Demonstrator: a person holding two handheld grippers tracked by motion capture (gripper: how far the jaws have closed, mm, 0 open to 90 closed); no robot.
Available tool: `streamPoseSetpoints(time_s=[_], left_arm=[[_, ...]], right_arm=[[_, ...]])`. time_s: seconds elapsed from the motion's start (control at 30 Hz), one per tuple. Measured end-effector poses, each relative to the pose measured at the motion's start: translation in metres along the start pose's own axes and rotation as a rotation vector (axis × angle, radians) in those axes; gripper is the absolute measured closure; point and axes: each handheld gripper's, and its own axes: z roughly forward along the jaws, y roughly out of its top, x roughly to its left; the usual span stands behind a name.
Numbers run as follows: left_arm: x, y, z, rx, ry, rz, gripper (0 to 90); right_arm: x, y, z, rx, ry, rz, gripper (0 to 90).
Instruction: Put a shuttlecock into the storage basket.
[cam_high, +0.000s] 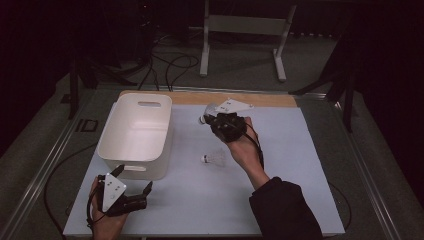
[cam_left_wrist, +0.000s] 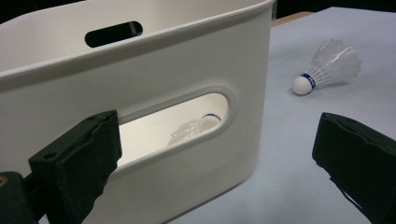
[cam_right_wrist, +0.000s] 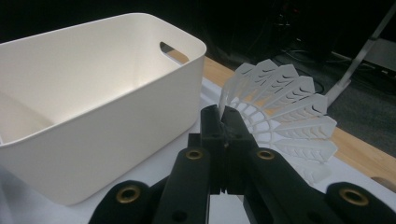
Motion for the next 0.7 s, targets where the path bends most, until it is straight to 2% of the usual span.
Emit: streamPoseSetpoints(time_s=[0.7], left_arm=[[0.0,0.0,0.0,0.0,0.0,-0.001,1.8]], right_arm=[[0.014,0.013,-0.001,-0.022,0.027,-0.031,89.9]])
